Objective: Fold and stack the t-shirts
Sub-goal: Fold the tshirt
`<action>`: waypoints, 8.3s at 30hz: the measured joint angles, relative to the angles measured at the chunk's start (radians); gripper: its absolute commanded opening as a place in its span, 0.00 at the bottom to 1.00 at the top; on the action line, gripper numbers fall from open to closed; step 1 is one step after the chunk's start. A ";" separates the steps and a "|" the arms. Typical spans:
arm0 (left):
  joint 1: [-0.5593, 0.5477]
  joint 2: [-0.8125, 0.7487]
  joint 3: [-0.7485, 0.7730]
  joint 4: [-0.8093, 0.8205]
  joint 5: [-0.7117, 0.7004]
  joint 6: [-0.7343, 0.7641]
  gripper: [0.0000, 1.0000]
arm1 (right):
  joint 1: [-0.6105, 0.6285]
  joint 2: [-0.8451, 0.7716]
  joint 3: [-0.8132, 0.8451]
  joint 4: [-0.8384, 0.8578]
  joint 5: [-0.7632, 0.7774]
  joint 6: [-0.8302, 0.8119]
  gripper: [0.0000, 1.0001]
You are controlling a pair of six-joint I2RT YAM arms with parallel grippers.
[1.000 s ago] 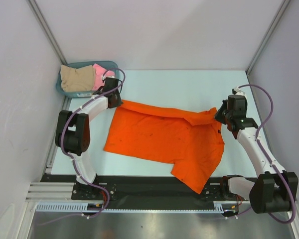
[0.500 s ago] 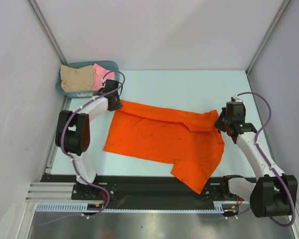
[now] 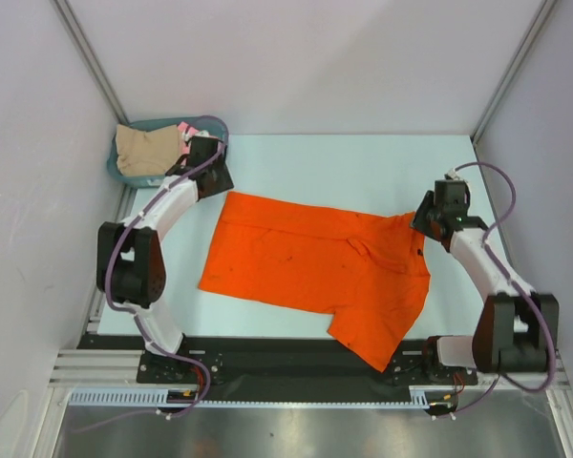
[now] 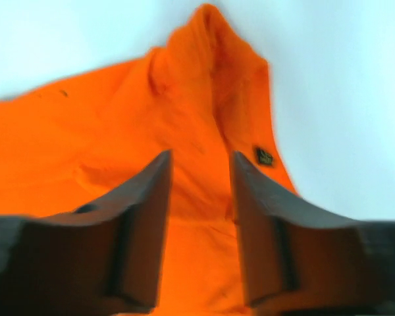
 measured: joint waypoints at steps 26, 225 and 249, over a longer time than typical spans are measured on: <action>0.001 0.346 0.166 0.052 0.229 0.020 0.46 | -0.078 0.509 0.154 0.254 -0.031 -0.008 0.02; -0.320 -0.042 -0.013 0.155 0.511 -0.053 0.73 | 0.023 0.085 -0.011 0.066 0.064 0.126 0.76; 0.014 0.103 0.066 0.104 0.567 0.002 0.69 | -0.127 0.468 0.060 0.324 -0.066 -0.053 0.00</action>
